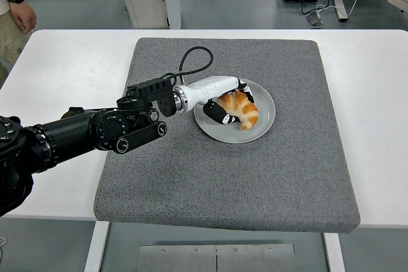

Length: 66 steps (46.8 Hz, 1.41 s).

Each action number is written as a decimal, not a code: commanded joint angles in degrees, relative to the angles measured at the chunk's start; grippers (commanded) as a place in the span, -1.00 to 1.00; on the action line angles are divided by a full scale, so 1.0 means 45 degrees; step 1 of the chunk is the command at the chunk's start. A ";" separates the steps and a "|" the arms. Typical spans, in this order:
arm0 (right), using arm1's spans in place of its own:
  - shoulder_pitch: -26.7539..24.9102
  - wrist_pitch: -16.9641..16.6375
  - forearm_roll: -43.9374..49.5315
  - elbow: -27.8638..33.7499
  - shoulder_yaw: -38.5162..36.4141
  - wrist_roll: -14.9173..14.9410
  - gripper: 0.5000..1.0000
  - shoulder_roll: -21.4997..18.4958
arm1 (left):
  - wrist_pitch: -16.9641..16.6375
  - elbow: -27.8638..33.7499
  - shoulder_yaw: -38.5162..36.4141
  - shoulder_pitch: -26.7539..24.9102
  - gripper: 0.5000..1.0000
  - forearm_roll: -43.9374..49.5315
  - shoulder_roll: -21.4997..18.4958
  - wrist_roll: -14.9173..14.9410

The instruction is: Place the bread on the plate

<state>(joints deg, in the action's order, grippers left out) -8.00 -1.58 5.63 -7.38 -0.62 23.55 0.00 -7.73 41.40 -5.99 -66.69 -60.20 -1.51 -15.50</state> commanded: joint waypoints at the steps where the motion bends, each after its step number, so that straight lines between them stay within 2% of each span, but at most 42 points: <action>1: 0.0000 0.0000 0.0000 0.0000 0.0000 0.0000 1.00 0.0000 | 0.0000 0.0000 0.0023 -0.0023 -1.00 0.0018 -0.0015 0.0083; 3: 0.0000 0.0000 0.0000 -0.0019 0.0000 0.0000 1.00 0.0000 | 0.0000 0.0000 0.0023 -0.0042 -1.00 0.0077 -0.0015 0.0142; 4: 0.0000 0.0000 0.0000 0.0000 0.0000 0.0000 1.00 0.0000 | 0.0000 0.0000 0.0023 -0.0042 -0.94 0.0096 -0.0035 0.0143; 8: 0.0000 0.0000 0.0000 0.0000 0.0000 0.0000 1.00 0.0000 | 0.0000 0.0000 0.0042 -0.0140 -0.18 0.0213 -0.0054 0.0123; 16: 0.0000 0.0000 0.0000 0.0000 0.0000 0.0000 1.00 0.0000 | 0.0098 0.0058 0.0062 -0.0276 0.87 0.0253 -0.0191 0.0065; 32: 0.0000 0.0000 0.0000 0.0000 0.0000 0.0000 1.00 0.0000 | 0.0117 0.0254 0.0237 -0.0550 0.89 0.0486 -0.0406 0.0006; 37: 0.0000 0.0000 0.0000 0.0000 0.0000 0.0000 1.00 0.0000 | 0.0137 0.0351 0.0199 -0.1135 0.89 0.1150 -0.0503 0.0006; 40: 0.0000 0.0000 0.0000 -0.0019 0.0000 0.0000 1.00 0.0000 | 0.0176 0.0585 0.0218 -0.1487 0.89 0.1618 -0.0834 0.0025; 49: 0.0000 0.0000 0.0000 0.0000 0.0000 0.0000 1.00 0.0000 | 0.0507 0.1953 0.0374 -0.2366 0.89 0.2634 -0.2553 0.0025; 66: 0.0000 0.0000 0.0000 0.0000 0.0000 0.0000 1.00 0.0000 | 0.1601 0.2129 0.2482 -0.2621 0.89 0.5563 -0.3921 0.0123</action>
<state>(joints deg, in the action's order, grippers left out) -8.00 -1.58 5.62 -7.40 -0.61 23.56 0.00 -1.10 50.63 3.45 -78.94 -37.75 -18.16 -14.87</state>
